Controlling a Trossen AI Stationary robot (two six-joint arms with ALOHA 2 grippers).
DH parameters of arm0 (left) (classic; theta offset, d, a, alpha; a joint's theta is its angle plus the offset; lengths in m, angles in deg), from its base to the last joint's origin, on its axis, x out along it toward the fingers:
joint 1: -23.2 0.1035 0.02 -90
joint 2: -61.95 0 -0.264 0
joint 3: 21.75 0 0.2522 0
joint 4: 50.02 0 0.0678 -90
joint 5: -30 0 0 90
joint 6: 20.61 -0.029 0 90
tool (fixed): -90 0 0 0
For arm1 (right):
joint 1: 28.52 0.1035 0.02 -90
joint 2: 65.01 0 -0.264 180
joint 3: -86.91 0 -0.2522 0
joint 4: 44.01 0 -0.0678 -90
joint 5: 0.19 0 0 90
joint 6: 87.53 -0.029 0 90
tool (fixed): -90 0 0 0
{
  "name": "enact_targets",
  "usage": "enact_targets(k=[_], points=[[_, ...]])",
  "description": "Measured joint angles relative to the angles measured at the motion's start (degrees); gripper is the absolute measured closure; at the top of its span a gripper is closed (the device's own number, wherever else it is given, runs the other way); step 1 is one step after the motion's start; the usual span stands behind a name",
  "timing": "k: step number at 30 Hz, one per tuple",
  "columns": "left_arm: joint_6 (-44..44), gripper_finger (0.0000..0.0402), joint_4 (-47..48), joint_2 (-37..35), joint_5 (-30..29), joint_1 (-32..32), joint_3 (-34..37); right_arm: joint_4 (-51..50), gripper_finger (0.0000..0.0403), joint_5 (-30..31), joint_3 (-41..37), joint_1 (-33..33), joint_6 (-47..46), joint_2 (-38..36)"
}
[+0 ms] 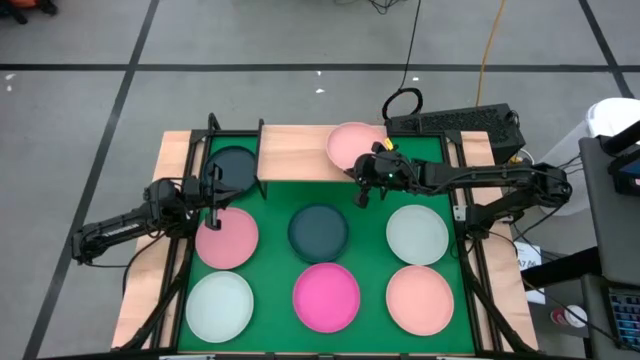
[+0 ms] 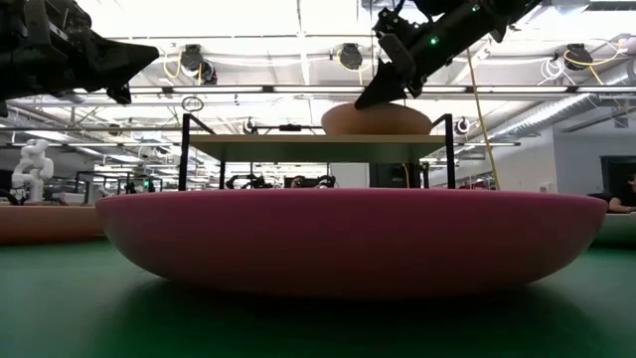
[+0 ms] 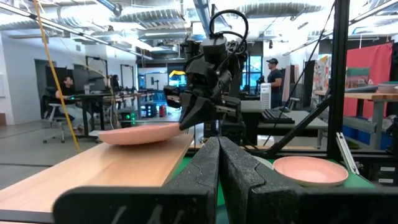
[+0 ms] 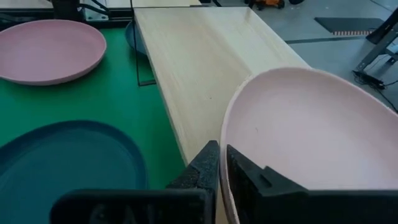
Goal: Place and stack plates onto a shelf
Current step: Put the top light orange plate on the shelf, then stack the light pink plate on top of the light orange plate on the shelf
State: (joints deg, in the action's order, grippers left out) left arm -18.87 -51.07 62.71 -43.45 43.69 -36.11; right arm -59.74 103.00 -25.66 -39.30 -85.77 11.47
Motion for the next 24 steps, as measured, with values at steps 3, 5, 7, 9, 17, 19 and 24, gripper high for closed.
enact_targets(k=[3, 5, 7, 9, 17, 19, 24], points=[[0.0, 0.0387, 0.0, 0.0, 0.0, 0.0, 0.0, -0.2, 0.0383, 0.0, 0.0, 0.0, 0.0, 0.0], [0.0, 0.0387, 0.0, 0.0, 0.0, 0.0, 0.0, -0.6, 0.0382, 0.0, 0.0, 0.0, 0.0, 0.0], [0.0, 0.0387, 0.0, 0.0, 0.0, 0.0, 0.0, -1.0, 0.0381, 0.0, 0.0, 0.0, 0.0, 0.0], [0.0, 0.0387, 0.0, 0.0, 0.0, 0.0, 0.0, -1.1, 0.0381, 0.0, 0.0, 0.0, 0.0, 0.0], [0.0, 0.0387, 0.0, 0.0, 0.0, 0.0, 0.0, 1.2, 0.0380, 0.0, 0.0, 1.3, 2.4, -1.3], [0.0, 0.0387, 0.0, 0.0, 0.0, 0.0, 0.0, 1.3, 0.0380, 0.0, 0.0, 2.3, 2.9, -2.7], [0.0, 0.0387, 0.0, 0.0, 0.0, 0.0, 0.0, 0.7, 0.0380, 0.1, 0.0, 6.1, 4.6, -7.9]])
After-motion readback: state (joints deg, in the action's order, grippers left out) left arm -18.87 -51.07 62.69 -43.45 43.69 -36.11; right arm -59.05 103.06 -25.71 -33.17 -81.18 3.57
